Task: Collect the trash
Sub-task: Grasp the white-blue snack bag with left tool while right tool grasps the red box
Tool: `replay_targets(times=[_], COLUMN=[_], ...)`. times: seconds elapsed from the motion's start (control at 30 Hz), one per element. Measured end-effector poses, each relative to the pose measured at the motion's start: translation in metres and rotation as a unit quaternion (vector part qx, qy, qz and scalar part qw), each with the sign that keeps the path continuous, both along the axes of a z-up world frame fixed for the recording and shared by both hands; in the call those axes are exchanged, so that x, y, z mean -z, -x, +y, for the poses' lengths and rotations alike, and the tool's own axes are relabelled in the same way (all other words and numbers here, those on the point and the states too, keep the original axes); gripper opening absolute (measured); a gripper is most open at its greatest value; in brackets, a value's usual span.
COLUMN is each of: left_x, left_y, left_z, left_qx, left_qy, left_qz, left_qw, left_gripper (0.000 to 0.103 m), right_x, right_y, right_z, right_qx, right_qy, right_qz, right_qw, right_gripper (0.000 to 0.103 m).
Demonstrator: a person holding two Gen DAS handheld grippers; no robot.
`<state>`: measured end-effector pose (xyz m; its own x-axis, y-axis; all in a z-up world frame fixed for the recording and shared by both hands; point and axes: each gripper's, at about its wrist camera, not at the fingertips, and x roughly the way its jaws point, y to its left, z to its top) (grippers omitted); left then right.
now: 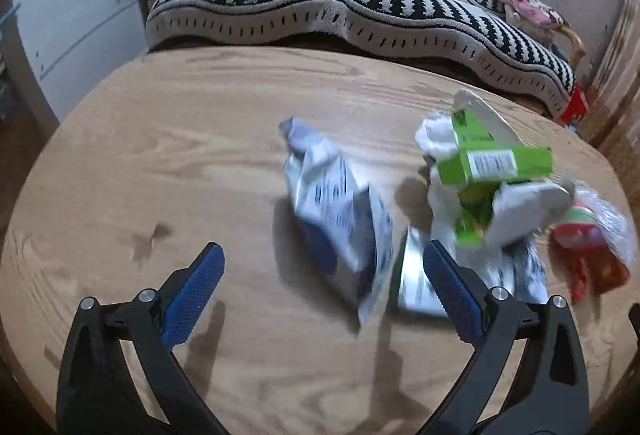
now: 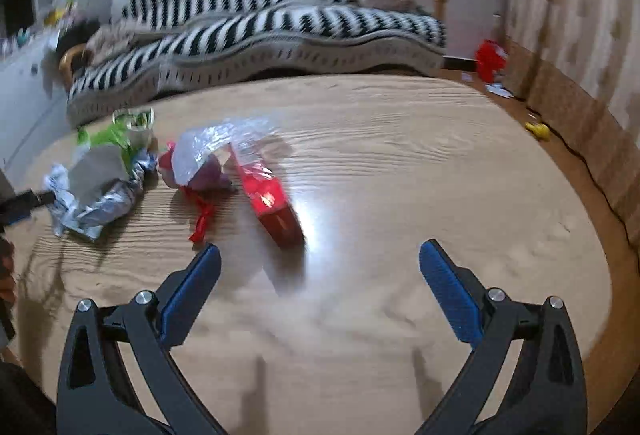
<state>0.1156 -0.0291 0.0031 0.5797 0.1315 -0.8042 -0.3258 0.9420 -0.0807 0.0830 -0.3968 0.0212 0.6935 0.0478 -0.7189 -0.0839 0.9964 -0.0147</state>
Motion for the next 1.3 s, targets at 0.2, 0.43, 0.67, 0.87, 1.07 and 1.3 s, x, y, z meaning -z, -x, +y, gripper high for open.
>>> replay_targets(times=[0.2, 0.43, 0.67, 0.87, 1.07, 1.3], left_x=[0.015, 0.035, 0.038, 0.039, 0.036, 0.022], left_y=[-0.026, -0.044, -0.042, -0.040, -0.040, -0.030], left_z=[0.013, 0.020, 0.029, 0.031, 0.030, 0.026], left_qx=[-0.018, -0.015, 0.001, 0.025, 0.039, 0.049], left_qy=[0.020, -0.003, -0.030, -0.041, -0.043, 0.004], left_qz=[0.021, 0.046, 0.038, 0.013, 0.010, -0.011], left_qw=[0.9994, 0.9988, 0.9988, 0.9988, 0.9983, 0.9987], left_gripper=[0.096, 0.097, 0.097, 0.098, 0.083, 0.039], right_x=[0.022, 0.048, 0.053, 0.051, 0.043, 0.039], right_y=[-0.061, -0.083, -0.090, -0.090, -0.083, -0.065], right_z=[0.028, 0.043, 0.028, 0.029, 0.013, -0.001], right_qx=[-0.019, -0.023, -0.013, -0.015, 0.003, 0.023], right_qy=[0.013, 0.043, 0.004, 0.001, -0.071, -0.108], right_qz=[0.030, 0.045, 0.058, 0.059, 0.035, 0.023], right_qw=[0.999, 0.998, 0.998, 0.998, 0.997, 0.994], right_gripper=[0.096, 0.096, 0.096, 0.098, 0.077, 0.023])
